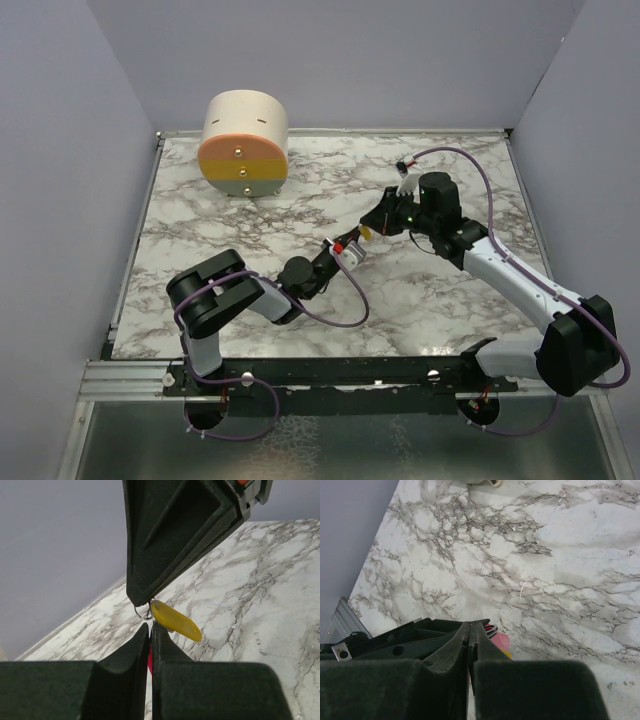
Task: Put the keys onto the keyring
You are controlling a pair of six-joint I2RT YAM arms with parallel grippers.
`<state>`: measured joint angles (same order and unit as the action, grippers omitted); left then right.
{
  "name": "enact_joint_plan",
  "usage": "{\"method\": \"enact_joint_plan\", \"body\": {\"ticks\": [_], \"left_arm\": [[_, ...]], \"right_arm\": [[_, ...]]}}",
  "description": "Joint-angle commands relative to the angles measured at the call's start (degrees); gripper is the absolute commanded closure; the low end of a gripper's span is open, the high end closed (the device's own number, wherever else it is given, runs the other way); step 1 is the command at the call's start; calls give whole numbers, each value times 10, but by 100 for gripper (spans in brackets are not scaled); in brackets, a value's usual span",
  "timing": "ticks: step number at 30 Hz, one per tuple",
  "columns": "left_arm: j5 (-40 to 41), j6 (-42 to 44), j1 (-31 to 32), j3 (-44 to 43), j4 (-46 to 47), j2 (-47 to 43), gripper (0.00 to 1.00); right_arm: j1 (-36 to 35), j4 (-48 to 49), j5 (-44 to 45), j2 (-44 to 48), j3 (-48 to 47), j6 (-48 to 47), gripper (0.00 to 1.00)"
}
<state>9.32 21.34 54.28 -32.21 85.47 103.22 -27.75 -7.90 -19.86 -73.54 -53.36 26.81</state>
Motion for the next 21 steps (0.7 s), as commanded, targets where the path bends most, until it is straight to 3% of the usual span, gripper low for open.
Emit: {"method": "enact_joint_plan", "body": {"ticks": [1, 21], "left_arm": [[-9, -3, 3, 11, 59, 4, 100], [-1, -18, 0, 51, 136, -3, 100]], "right_arm": [[1, -7, -11, -7, -10, 4, 99], [20, -21, 24, 0, 13, -19, 99]]}}
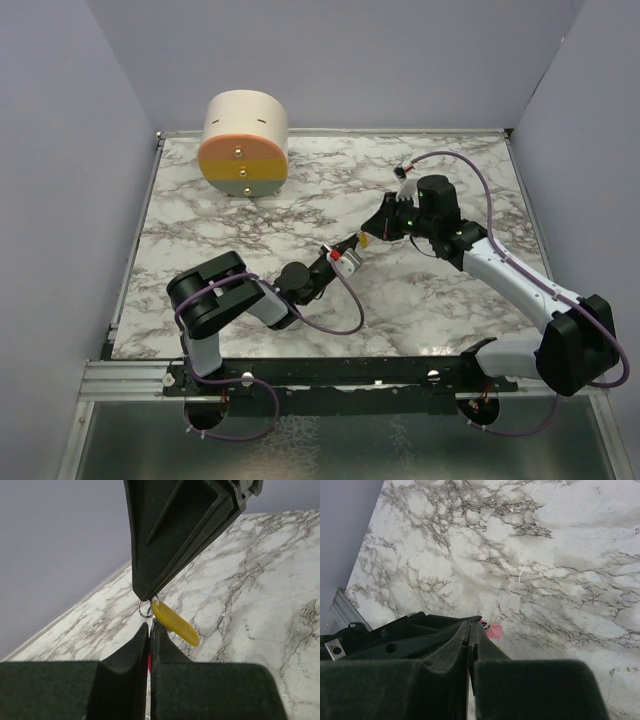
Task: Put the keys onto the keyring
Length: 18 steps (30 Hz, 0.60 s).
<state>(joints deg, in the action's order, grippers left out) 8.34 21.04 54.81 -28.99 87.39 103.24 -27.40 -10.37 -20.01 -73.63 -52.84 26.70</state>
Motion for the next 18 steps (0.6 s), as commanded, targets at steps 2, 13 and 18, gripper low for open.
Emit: {"method": "enact_joint_plan", "body": {"ticks": [2, 13, 18], "left_arm": [[8, -16, -6, 21, 116, -7, 100], [-4, -18, -8, 13, 90, -22, 100], [-11, -26, -10, 14, 84, -27, 100]], "right_arm": [[19, 4, 30, 3, 10, -20, 99], [25, 10, 28, 6, 10, -39, 99], [25, 12, 28, 17, 16, -54, 96]]}}
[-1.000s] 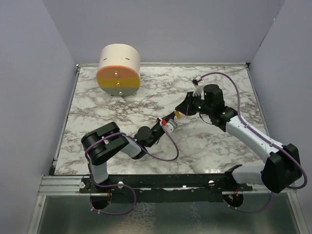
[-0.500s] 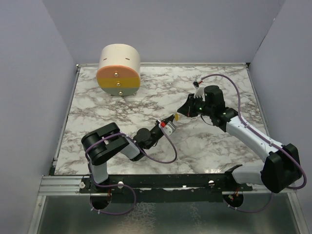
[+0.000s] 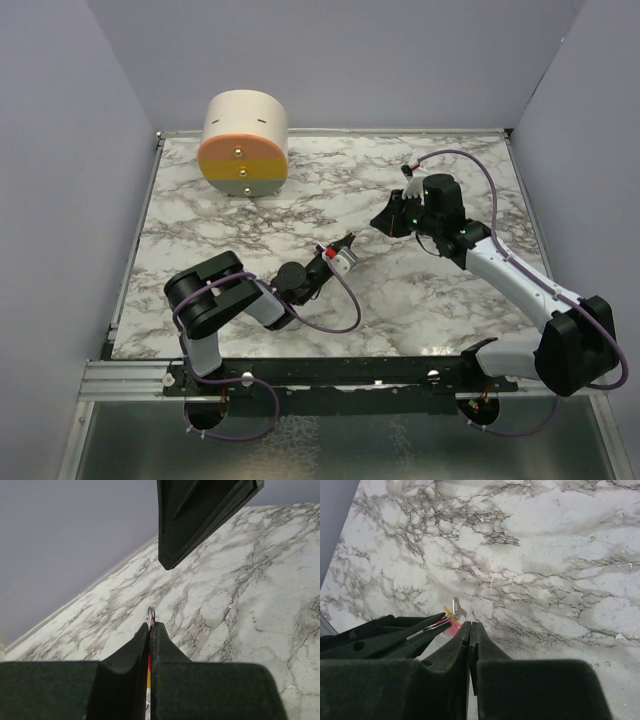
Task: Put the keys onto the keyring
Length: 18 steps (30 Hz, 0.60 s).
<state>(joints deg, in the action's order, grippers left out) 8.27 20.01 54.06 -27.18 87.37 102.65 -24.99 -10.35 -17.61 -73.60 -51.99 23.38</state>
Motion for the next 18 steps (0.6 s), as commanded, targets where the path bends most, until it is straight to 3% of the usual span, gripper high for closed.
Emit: {"method": "enact_joint_plan", "body": {"ticks": [1, 5, 10, 18], "left_arm": [[-14, -21, -4, -3, 82, -25, 100], [-44, -57, -16, 5, 80, -41, 100], [-96, -110, -41, 14, 78, -65, 100], [-275, -273, -118, 14, 77, -93, 100]], "right_arm": [[1, 15, 6, 20, 11, -23, 93], [1, 34, 10, 40, 28, -31, 79], [0, 78, -11, 74, 65, -65, 70], [1, 175, -24, 140, 137, -93, 69]]}}
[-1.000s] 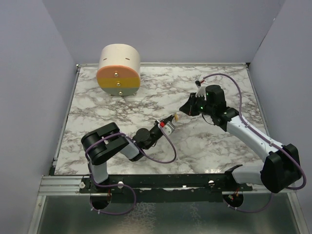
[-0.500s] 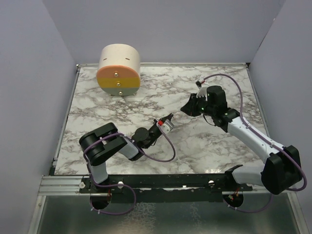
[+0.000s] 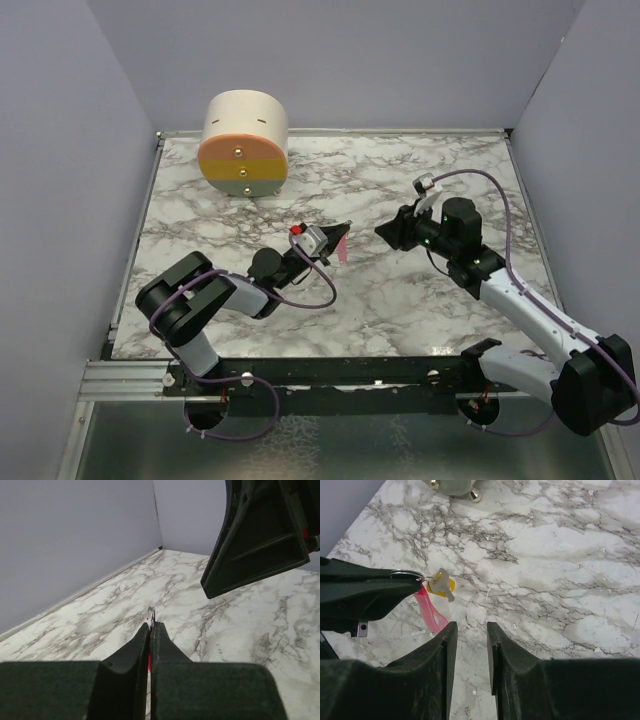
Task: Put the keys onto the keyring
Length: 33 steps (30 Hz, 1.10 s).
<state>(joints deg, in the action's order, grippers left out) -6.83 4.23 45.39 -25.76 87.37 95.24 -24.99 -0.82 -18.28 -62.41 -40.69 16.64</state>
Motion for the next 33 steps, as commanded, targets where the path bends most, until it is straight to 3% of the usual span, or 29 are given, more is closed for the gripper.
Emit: {"method": "enact_joint_plan", "body": {"ticks": [1, 11, 33], "left_arm": [[-143, -136, -41, -3, 79, -19, 100], [-283, -321, -80, -37, 134, 8, 100], [-314, -374, -82, -79, 134, 37, 100]], "right_arm": [[1, 88, -23, 31, 30, -27, 69], [0, 201, -123, 48, 88, -56, 69], [0, 212, -188, 46, 81, -59, 75]]}}
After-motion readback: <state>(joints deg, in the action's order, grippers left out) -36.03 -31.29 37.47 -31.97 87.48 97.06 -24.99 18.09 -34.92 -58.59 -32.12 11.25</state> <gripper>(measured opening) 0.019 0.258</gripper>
